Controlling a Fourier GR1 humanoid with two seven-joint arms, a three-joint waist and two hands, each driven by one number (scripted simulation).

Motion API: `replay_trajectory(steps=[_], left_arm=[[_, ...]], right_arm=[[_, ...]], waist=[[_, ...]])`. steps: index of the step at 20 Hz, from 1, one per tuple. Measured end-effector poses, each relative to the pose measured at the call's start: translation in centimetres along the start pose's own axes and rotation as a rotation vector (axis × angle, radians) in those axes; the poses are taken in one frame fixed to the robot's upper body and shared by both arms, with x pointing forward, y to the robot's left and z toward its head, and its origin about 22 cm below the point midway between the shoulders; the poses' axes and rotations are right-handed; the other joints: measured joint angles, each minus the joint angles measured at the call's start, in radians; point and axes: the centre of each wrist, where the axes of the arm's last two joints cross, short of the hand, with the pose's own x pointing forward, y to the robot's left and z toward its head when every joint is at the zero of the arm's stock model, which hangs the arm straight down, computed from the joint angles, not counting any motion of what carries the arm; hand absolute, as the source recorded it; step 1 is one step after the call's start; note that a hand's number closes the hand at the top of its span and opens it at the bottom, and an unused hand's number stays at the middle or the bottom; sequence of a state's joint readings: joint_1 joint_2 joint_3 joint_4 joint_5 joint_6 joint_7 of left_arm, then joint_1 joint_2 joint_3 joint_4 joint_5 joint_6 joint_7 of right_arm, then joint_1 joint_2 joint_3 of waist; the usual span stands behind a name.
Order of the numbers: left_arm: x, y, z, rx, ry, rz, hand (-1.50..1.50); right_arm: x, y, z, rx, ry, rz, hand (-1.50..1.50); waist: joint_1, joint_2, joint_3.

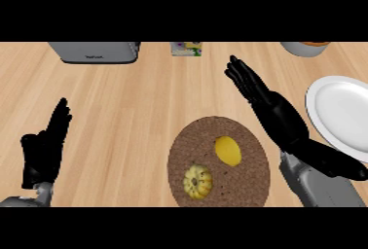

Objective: Pick the lemon from the placemat and place it in the plate

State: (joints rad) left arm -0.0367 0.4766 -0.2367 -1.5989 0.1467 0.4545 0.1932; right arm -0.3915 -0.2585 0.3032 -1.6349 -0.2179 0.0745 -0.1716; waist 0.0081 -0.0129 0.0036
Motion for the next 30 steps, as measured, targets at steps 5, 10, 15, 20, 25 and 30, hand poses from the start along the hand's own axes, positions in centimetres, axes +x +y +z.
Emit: replay_trajectory(steps=[5, 10, 15, 20, 25, 30], left_arm=[[-0.5, 1.8, 0.1, -0.004, -0.077, -0.095, 0.0], [-1.9, 3.3, 0.7, -0.04, -0.107, -0.162, 0.0], [-4.1, 4.2, 1.2, -0.058, -0.115, -0.181, 0.0], [-5.2, 4.8, 1.1, -0.074, -0.128, -0.182, 0.0], [-5.6, 5.0, 1.2, -0.078, -0.134, -0.181, 0.0], [-5.9, 4.6, 1.3, -0.087, -0.138, -0.179, 0.0]], right_arm=[[-1.0, 0.3, 0.4, -0.163, 0.051, -0.264, -1.5], [-2.6, -1.0, 3.1, -0.473, 0.148, -0.17, -1.5], [-2.6, 2.3, 6.4, -0.718, 0.085, -0.168, -1.5], [0.0, 3.8, 9.9, -0.727, 0.072, -0.153, -1.5], [1.5, 2.4, 12.0, -0.562, 0.212, -0.032, -1.5], [3.0, 0.3, 12.2, -0.398, 0.397, 0.136, -1.5]], waist=[[-0.001, 0.01, -0.002], [-0.017, 0.009, -0.006], [-0.024, 0.008, -0.005], [-0.02, 0.01, -0.004], [-0.013, 0.01, -0.005], [-0.008, 0.012, -0.005]])
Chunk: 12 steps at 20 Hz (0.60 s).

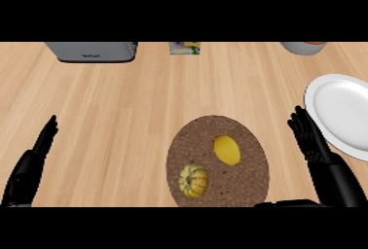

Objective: Pick the lemon from the placemat and place it in the plate

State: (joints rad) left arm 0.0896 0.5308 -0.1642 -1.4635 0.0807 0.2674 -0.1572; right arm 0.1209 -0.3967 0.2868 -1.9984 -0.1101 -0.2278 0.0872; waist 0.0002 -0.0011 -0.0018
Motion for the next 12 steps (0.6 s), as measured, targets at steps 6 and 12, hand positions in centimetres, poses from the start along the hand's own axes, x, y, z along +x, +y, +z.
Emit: replay_trajectory(steps=[6, 12], left_arm=[[0.2, 0.1, -0.5, -0.004, -0.006, -0.004, 0.0], [0.0, 0.0, -0.7, -0.007, -0.008, -0.007, 0.0]], right_arm=[[1.9, -0.8, -2.1, 0.109, 0.162, 0.163, -1.5], [2.5, -0.7, -5.6, 0.229, 0.287, 0.264, -1.5]], waist=[[0.007, 0.001, 0.0], [0.011, 0.003, 0.001]])
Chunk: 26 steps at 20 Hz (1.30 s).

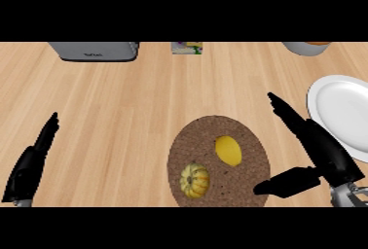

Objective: Pick the lemon from the placemat and place it in the plate

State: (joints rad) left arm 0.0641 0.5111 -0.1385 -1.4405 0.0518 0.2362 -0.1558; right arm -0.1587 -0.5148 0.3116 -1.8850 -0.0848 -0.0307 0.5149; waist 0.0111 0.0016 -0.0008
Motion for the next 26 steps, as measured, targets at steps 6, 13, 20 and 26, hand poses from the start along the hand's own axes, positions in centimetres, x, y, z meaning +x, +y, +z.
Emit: replay_trajectory(steps=[6, 13, 20, 26], left_arm=[[-0.1, -0.5, -0.3, -0.002, -0.004, 0.005, 0.0], [-0.3, 0.2, -0.3, 0.004, 0.006, 0.002, 0.0], [-0.3, 0.6, -0.1, 0.003, -0.001, 0.003, 0.0], [-0.3, 0.2, 0.7, 0.003, -0.001, 0.01, 0.0]], right_arm=[[-0.8, 0.2, -2.3, 0.125, 0.093, 0.127, -1.5], [-2.0, 1.2, -4.6, 0.229, 0.134, 0.221, -1.5], [-3.8, 2.7, -7.1, 0.299, 0.143, 0.241, -1.5], [-4.7, 4.3, -7.7, 0.354, 0.161, 0.253, -1.5]], waist=[[0.0, 0.0, 0.001], [-0.005, -0.001, 0.001], [-0.004, -0.001, 0.001], [-0.006, -0.002, 0.001]])
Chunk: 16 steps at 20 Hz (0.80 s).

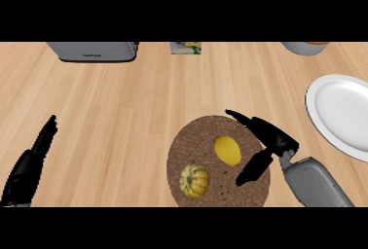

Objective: Pick the lemon from the placemat and place it in the plate

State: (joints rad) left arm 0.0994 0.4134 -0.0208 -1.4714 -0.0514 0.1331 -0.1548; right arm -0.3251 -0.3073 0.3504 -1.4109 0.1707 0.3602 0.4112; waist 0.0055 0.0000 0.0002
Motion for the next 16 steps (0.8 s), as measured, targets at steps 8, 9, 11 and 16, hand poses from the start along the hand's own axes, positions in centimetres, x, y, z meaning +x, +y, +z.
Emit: replay_trajectory(steps=[8, 9, 11, 16], left_arm=[[0.5, 0.3, -1.2, -0.001, 0.007, 0.002, 0.0], [0.4, 0.7, -1.3, 0.0, 0.004, 0.002, 0.0], [0.2, 0.5, -0.6, 0.0, 0.004, -0.002, 0.0], [0.5, 0.1, -0.4, -0.005, 0.001, 0.0, 0.0]], right_arm=[[-0.9, 1.3, -1.1, 0.021, 0.017, 0.012, -1.5], [-1.6, 1.7, -1.4, 0.02, 0.019, 0.013, -1.5], [-1.7, 2.6, -1.7, 0.021, 0.018, 0.01, -1.5], [-2.1, 2.4, -2.9, 0.001, -0.026, -0.003, 1.5]], waist=[[-0.002, 0.0, 0.0], [-0.002, 0.0, 0.0], [-0.002, 0.0, 0.0], [-0.003, -0.004, -0.004]])
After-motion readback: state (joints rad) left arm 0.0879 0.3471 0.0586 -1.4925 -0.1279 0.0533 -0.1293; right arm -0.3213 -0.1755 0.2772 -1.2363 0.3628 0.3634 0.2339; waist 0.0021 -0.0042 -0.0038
